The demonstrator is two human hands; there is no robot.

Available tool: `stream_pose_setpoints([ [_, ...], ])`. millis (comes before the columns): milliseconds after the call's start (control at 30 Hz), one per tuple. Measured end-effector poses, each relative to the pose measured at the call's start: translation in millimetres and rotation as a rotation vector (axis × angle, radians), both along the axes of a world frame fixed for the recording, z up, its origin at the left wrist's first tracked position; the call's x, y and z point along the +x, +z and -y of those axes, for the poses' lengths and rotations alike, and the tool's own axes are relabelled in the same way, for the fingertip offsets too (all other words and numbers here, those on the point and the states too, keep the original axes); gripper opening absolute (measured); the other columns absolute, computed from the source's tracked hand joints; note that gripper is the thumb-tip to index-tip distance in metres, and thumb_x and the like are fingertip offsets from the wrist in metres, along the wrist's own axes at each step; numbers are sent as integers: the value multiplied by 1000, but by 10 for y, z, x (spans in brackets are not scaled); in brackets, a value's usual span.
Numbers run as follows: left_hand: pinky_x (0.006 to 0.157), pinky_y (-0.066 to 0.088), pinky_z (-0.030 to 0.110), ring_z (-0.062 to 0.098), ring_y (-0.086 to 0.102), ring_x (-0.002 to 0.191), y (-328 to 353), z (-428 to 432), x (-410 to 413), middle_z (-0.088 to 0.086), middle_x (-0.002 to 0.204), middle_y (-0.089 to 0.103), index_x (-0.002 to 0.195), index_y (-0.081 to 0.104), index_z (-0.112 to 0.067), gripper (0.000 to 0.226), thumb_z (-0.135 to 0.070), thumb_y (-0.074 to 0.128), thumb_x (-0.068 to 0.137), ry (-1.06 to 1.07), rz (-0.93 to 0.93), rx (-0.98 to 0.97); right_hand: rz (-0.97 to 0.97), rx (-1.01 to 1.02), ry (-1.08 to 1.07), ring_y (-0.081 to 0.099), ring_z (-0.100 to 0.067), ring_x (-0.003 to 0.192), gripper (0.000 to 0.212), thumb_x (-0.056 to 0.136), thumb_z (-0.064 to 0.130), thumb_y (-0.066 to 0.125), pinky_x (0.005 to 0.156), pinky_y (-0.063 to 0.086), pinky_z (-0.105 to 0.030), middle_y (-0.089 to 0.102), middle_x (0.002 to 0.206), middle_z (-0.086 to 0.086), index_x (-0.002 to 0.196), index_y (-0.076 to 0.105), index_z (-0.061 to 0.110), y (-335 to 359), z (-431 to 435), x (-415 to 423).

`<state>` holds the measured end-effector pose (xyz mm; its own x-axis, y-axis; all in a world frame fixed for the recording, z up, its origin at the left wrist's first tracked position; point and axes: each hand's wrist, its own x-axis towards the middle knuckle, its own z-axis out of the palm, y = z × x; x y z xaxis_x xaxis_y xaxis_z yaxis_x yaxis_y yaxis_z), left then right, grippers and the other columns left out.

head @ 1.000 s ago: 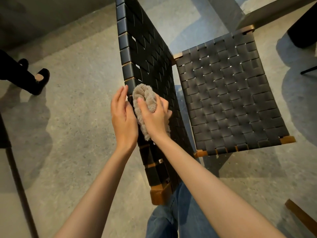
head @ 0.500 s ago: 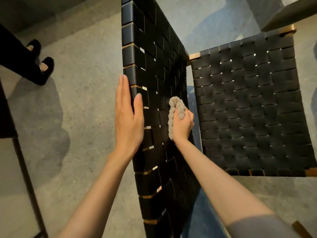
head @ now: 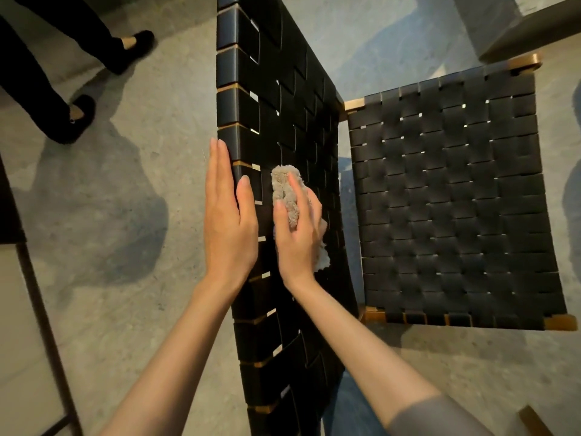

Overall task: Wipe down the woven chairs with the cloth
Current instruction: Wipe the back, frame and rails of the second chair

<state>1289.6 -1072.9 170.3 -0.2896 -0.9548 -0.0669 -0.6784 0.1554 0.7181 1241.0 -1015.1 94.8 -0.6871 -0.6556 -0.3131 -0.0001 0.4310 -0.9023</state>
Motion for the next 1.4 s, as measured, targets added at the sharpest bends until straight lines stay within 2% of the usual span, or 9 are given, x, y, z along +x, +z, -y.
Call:
stream_pose_setpoints([
  [267,118,9,22,5,7,145,-9,-28,-7,-3,159,13,151,13,-14,52,-16,32,102,-37,57,-77,235,425,-109,33,-33,126,41,97,45,40,100,36,-50,33,145,2,137,33,50,-976,-233,-500],
  [400,117,10,19,4,9,145,-32,-21,-1,-3,158,15,151,15,-13,51,-16,33,102,-31,39,-83,295,528,-143,32,-36,131,45,100,39,37,102,30,-47,34,147,-5,144,32,39,-1144,-280,-604],
  [533,115,8,13,2,9,144,-19,-11,-1,-4,158,15,150,18,-14,49,-16,31,103,-20,9,-65,189,302,-158,32,-23,123,41,99,35,42,96,36,-40,40,141,0,139,40,39,-708,-86,-429],
  [633,114,11,12,1,13,143,12,7,-1,-4,157,18,149,21,-13,46,-14,29,104,-17,-52,-31,82,-14,-35,33,-4,111,40,96,38,43,84,35,-21,41,135,13,134,38,46,-115,157,-229],
  [700,113,15,12,-1,19,140,43,31,3,-3,154,24,147,27,-11,44,-12,31,103,-1,-104,-11,-12,-172,14,34,7,112,42,95,34,43,93,36,-26,40,131,22,136,38,42,207,395,-182],
  [900,109,20,7,-4,27,134,82,175,0,-2,147,33,144,34,-8,43,-12,35,102,13,-66,-82,-153,-225,21,34,-6,120,43,94,29,46,98,31,-28,43,142,0,138,43,32,311,747,-235],
  [1033,114,9,11,3,10,144,43,242,-97,-1,158,14,150,18,-12,50,-17,34,103,-38,36,-40,-4,3,-56,32,-15,119,42,95,42,45,83,29,-18,39,141,7,137,44,39,-210,651,-408],
  [1133,116,6,15,5,7,145,14,267,-149,-3,159,11,151,13,-14,53,-18,34,103,-54,61,-52,156,175,-131,33,-16,117,42,95,44,46,87,32,-33,39,138,5,137,41,39,-676,586,-623],
  [1400,113,7,9,-3,9,143,-49,271,-136,-5,158,14,151,15,-15,52,-17,34,102,-42,41,-82,314,528,-179,31,-34,133,48,101,41,34,106,25,-41,33,150,-8,148,31,28,-1386,456,-1022],
])
